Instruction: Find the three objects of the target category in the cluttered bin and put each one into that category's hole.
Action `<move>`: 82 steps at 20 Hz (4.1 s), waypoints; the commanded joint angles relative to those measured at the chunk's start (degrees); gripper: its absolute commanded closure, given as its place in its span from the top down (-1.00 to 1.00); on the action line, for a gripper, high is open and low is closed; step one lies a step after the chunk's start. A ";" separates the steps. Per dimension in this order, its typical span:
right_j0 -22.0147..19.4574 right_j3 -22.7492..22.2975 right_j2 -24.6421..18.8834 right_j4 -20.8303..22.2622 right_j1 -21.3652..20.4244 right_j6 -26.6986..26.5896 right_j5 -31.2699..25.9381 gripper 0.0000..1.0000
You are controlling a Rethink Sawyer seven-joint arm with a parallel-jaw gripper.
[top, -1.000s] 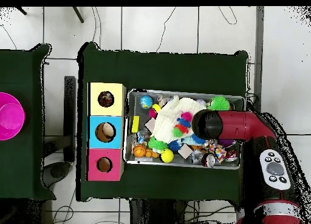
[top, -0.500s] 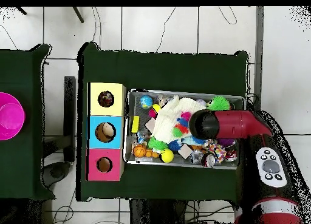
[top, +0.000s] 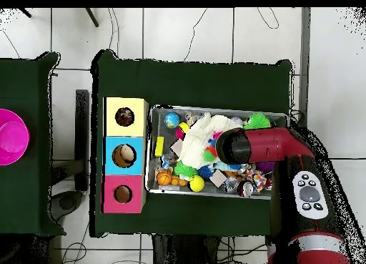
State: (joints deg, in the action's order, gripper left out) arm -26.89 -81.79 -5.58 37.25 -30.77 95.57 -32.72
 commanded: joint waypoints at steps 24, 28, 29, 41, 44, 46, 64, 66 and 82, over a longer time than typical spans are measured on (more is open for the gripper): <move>-1.24 1.94 2.38 7.86 3.41 -2.27 0.57 1.00; -0.93 1.32 3.64 8.97 3.61 -0.72 1.54 1.00; -0.93 1.17 3.89 9.12 3.59 -0.53 1.79 1.00; -4.08 -1.48 3.30 8.59 6.49 0.10 4.76 1.00; -4.99 -2.79 1.77 7.11 7.40 1.34 6.33 1.00; -5.68 -3.32 0.38 6.61 7.97 1.11 7.45 1.00; -11.09 -11.32 -7.62 -0.76 6.77 1.30 10.75 1.00; -11.90 -11.50 -8.53 -1.04 7.19 1.13 11.47 1.00; -15.19 -13.51 -14.52 0.67 2.11 -1.68 13.51 1.00</move>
State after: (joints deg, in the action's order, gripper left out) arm -43.22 -90.05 -11.26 38.91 -26.80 95.57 -20.10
